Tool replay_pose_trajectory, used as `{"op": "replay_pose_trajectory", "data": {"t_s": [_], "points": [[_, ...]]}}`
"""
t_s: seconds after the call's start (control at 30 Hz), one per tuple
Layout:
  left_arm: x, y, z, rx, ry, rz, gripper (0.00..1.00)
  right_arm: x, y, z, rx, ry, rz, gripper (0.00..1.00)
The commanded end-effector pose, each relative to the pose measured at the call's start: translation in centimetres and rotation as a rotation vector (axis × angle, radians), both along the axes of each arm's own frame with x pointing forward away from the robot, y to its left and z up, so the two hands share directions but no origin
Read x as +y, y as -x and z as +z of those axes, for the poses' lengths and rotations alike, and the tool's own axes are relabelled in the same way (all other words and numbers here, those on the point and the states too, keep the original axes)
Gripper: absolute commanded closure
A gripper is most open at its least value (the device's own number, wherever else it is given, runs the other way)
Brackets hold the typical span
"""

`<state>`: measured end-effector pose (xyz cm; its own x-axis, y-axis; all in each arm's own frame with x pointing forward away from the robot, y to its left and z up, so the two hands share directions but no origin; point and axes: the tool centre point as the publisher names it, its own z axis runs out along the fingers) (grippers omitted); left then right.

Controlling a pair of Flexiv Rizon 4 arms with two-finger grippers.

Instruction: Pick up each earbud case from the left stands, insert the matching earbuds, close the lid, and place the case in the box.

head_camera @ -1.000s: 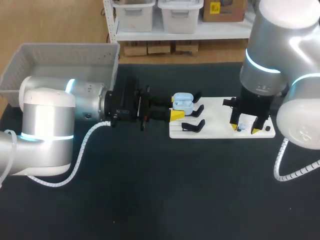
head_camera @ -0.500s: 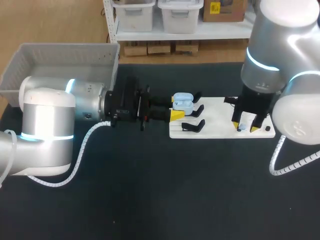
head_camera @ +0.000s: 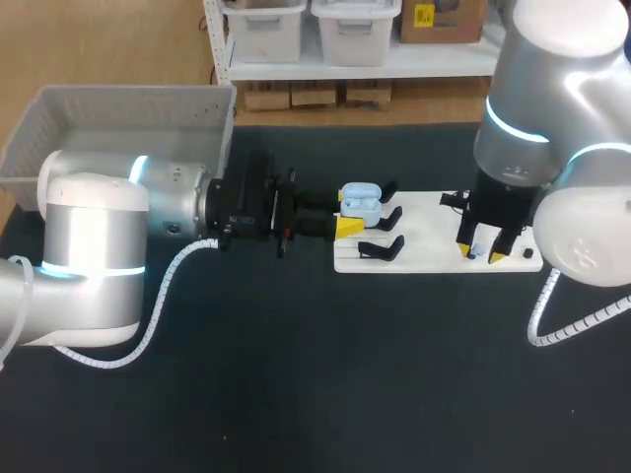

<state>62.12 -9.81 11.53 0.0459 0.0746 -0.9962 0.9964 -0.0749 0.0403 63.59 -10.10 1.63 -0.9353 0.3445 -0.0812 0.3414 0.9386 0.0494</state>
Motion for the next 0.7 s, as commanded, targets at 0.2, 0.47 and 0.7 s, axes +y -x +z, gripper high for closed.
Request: {"op": "replay_pose_trajectory", "data": {"t_s": [0.2, 0.47, 0.7], "points": [[0.02, 0.15, -0.11, -0.004, 0.005, 0.006, 1.0, 0.01, -0.31, -0.33, 0.005, 0.002, 0.003, 0.68], [0.02, 0.15, -0.11, -0.004, 0.005, 0.006, 1.0, -0.07, -0.51, -0.29, 0.002, 0.0, 0.003, 0.7], [0.02, 0.15, -0.11, -0.004, 0.005, 0.006, 1.0, 0.06, -0.51, -0.63, 0.008, 0.002, 0.007, 0.72]]}}
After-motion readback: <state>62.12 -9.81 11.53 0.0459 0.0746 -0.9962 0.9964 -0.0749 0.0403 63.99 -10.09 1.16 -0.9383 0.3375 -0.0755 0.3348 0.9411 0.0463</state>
